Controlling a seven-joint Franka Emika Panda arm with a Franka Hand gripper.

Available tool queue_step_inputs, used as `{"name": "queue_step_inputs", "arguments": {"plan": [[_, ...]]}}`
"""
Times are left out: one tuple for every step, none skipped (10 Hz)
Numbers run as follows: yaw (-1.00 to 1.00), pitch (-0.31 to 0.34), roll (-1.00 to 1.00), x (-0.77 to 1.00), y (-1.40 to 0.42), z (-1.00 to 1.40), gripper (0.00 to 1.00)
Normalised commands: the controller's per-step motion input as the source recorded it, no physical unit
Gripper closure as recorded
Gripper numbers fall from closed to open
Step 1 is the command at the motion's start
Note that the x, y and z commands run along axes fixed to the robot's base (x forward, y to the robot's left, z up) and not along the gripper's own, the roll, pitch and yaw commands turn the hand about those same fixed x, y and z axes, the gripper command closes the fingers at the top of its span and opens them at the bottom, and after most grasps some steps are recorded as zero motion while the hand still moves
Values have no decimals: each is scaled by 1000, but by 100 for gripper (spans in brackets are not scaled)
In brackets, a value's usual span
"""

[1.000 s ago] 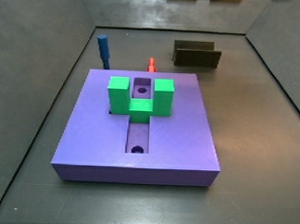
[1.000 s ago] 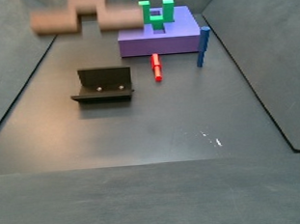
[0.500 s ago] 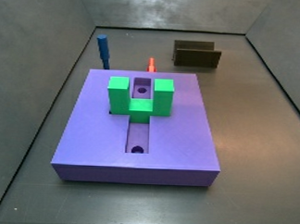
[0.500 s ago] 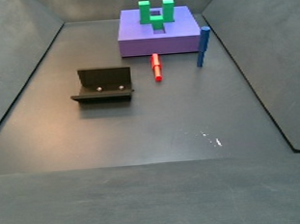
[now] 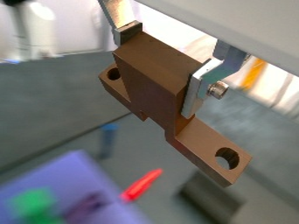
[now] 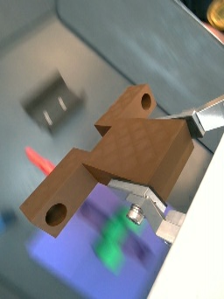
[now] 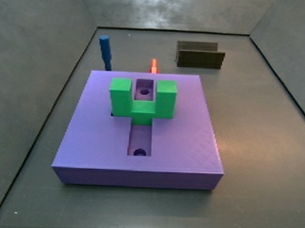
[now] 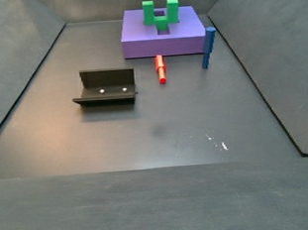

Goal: Pick up the brown object. Move up. Place the brown object on the fixture. Regrasp the brown object. Move to above the board. Insert the brown object.
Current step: Move to above the board, then insert the brown object.

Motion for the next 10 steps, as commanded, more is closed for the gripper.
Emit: {"name": "queue_step_inputs", "arguments": {"plan": [[-1,23,-1000,-470,-572,103,100],[-2,18,-1000,-297,-340,52,100],[-10,29,-925,-153,-153,26,100],[-6,3,-680,-106,-103,32,100],[-4,-23,-399,-87,-45,0,100],[-5,-29,-279,-62,-14,6,100],[-440,0,-310,0,9,-17,100],[-754,0,-344,0,0,-37,100],[-757,-144,-357,0,-77,0,100],[-717,-166,-394,-3,-74,0,100]]}}
